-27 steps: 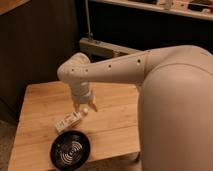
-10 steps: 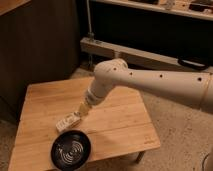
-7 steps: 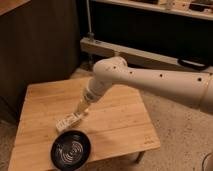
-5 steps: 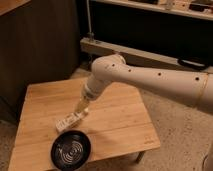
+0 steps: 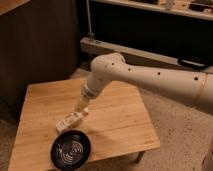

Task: Place the bottle in the ceramic bowl

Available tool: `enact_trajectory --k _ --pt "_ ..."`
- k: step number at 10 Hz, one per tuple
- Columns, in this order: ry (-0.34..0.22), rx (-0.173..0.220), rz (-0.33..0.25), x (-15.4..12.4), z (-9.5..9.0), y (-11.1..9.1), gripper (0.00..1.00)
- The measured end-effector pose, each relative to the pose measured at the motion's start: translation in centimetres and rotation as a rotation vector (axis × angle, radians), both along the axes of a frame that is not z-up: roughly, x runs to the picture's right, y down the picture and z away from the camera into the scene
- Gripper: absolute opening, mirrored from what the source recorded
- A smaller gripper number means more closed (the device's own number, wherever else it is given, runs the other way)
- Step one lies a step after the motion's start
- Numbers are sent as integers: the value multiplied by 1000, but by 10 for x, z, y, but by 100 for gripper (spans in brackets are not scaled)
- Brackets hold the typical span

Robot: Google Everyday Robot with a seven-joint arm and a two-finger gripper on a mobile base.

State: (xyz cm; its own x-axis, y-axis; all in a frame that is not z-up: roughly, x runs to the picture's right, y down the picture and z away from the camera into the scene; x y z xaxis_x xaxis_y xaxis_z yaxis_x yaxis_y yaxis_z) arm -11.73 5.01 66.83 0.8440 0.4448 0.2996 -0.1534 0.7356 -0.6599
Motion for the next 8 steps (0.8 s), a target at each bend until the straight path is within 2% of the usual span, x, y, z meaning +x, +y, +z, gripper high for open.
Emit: enact_trajectory --k 1,2,4,5,6,7,8 --pt "-38 5 -25 -1 6 0 65" --pt "-122 26 -81 -4 13 -1 65" --pt "-348 64 -223 -8 31 -4 65" --pt "-441 70 -278 -11 38 -2 65" --pt "-563 88 -334 -11 48 -1 65" --pt "-661 106 -373 -8 57 1 65" --pt "-713 118 -392 -8 62 2 65"
